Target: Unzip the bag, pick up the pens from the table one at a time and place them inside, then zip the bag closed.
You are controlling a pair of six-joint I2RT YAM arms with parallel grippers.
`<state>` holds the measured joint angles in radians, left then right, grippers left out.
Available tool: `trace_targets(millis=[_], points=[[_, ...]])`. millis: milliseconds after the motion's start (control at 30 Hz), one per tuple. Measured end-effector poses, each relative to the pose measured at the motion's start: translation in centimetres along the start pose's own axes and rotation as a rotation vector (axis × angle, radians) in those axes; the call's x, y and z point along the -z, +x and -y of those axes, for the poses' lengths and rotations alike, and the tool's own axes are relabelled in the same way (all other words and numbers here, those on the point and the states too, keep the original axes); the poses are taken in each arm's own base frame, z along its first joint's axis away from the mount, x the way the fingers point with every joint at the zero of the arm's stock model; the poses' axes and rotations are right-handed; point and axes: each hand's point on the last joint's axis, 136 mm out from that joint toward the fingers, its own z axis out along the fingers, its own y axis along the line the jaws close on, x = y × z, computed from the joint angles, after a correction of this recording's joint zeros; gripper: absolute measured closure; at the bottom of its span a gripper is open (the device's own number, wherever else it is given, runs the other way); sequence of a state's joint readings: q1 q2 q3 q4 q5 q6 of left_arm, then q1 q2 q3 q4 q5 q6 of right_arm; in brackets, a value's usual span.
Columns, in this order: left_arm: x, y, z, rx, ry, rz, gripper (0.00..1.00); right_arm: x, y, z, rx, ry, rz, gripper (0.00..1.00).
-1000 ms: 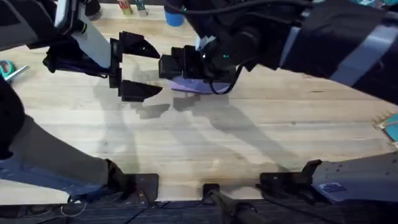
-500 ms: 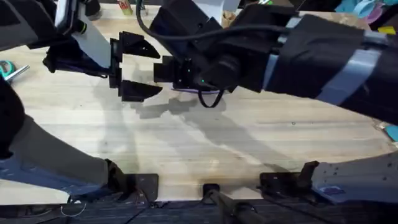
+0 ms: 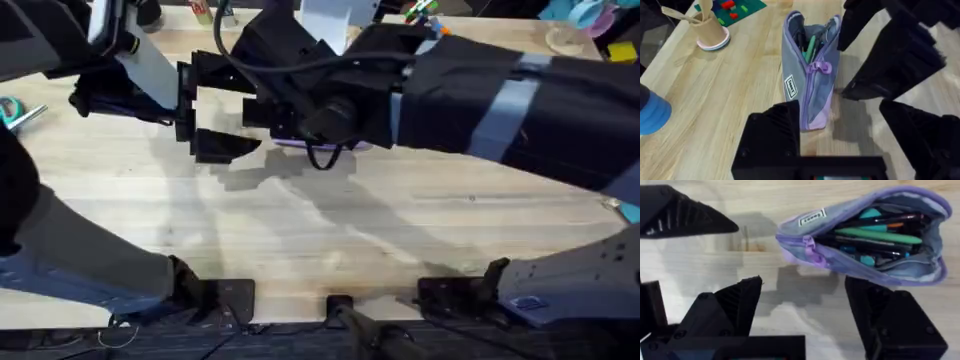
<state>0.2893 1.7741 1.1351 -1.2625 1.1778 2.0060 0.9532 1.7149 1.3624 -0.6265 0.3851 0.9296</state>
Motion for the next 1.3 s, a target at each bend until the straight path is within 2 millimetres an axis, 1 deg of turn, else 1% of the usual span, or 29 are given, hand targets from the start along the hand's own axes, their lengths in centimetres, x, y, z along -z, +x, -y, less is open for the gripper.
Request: trace_targets(millis=[367, 533, 733, 800, 867, 900, 1067, 1133, 1200, 1300], points=[[0.0, 0.0, 0.0, 0.0, 0.0, 0.0, 0.008, -2.1, -0.8, -0.1, -0.016, 0.03, 0.059, 0.005], [0.0, 0.0, 0.0, -0.001, 0.0, 0.0, 0.007, -3.0, -1.2, 0.3, -0.024, 0.053, 0.077, 0.007], [0.0, 0.0, 0.0, -0.001, 0.0, -0.001, 0.008, -3.4, -1.8, 0.5, -0.038, 0.056, 0.091, 0.042], [0.0, 0.0, 0.0, -0.002, 0.0, -0.001, 0.008, -3.6, -1.9, 0.7, -0.042, 0.062, 0.091, 0.073], [0.0, 0.0, 0.0, -0.002, 0.0, -0.001, 0.007, -4.0, -2.0, 0.9, -0.045, 0.07, 0.092, 0.114], [0.0, 0.0, 0.0, -0.002, -0.001, -0.001, 0.007, -4.2, -2.0, 1.0, -0.045, 0.076, 0.092, 0.152], [0.0, 0.0, 0.0, -0.002, -0.001, -0.001, 0.008, -5.0, -1.8, 1.2, -0.049, 0.088, 0.086, 0.36], [0.0, 0.0, 0.0, -0.002, -0.001, -0.001, 0.008, -5.0, -1.8, 1.0, -0.049, 0.082, 0.086, 0.46], [0.0, 0.0, 0.0, -0.002, -0.001, -0.001, 0.008, -5.1, -1.7, 1.0, -0.049, 0.08, 0.084, 0.523], [0.0, 0.0, 0.0, -0.002, -0.001, -0.001, 0.007, -5.0, -1.7, 0.9, -0.049, 0.077, 0.082, 0.647]])
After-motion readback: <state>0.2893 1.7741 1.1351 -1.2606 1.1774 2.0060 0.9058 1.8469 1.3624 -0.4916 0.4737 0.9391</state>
